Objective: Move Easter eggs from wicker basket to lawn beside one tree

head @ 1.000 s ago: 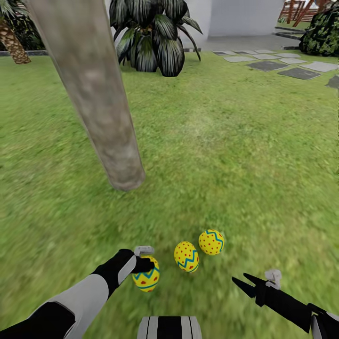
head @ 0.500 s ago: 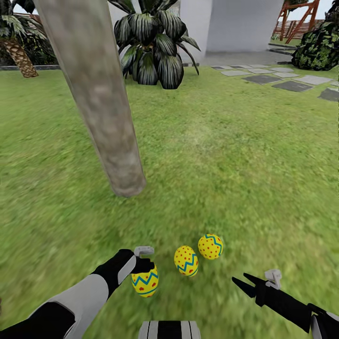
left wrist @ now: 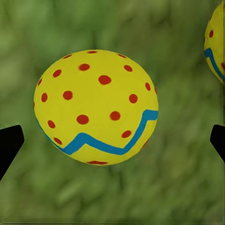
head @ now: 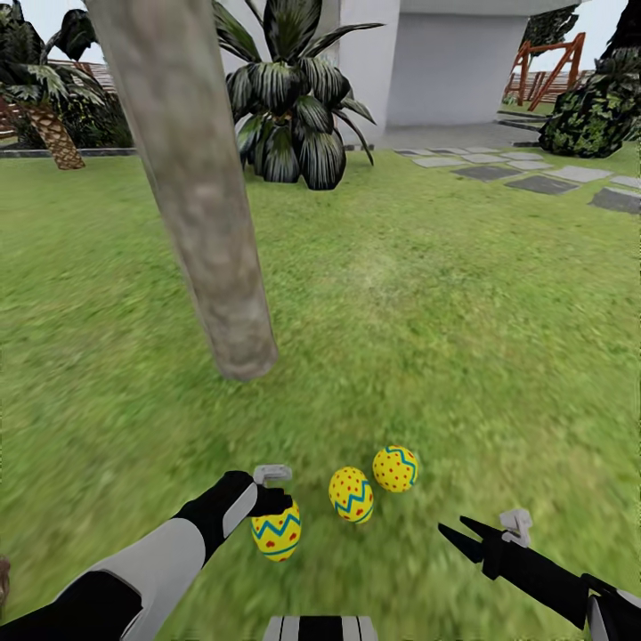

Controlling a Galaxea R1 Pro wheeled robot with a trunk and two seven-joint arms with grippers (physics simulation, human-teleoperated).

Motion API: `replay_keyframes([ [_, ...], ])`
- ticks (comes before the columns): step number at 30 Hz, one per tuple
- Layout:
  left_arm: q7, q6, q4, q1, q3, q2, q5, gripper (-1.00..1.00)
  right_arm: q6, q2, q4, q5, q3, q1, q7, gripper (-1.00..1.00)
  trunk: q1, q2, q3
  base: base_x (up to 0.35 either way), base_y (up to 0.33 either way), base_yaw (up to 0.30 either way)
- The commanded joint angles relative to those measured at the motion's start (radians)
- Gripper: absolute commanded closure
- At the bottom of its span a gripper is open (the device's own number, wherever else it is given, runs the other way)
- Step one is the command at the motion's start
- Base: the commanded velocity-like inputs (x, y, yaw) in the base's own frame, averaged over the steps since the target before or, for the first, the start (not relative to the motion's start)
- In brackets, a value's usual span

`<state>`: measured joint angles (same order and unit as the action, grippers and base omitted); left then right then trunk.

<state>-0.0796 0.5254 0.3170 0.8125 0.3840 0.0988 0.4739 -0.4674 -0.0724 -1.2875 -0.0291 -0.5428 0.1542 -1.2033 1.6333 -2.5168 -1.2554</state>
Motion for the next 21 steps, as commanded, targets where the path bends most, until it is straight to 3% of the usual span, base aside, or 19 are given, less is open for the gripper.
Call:
replay_keyframes([
  [1,-0.009,0.004,0.002,0.0,0.007,-0.001,0.011,-1.0,-0.008,0.0,-0.001,-0.003,-0.002,0.001,-0.006,-1.0,-0.001,0.0,0.003,-0.172,0.0,0.0],
  [12,-0.008,0.002,0.003,0.0,0.007,-0.001,0.011,-1.0,-0.008,0.002,0.0,-0.003,-0.001,0.001,-0.006,-1.0,-0.006,0.003,0.046,-0.069,0.0,0.0],
  [21,-0.008,0.002,0.004,0.0,0.007,-0.001,0.01,-1.0,-0.008,0.0,-0.001,-0.003,-0.002,0.001,-0.006,-1.0,-0.01,0.005,0.081,-0.279,0.0,0.0],
])
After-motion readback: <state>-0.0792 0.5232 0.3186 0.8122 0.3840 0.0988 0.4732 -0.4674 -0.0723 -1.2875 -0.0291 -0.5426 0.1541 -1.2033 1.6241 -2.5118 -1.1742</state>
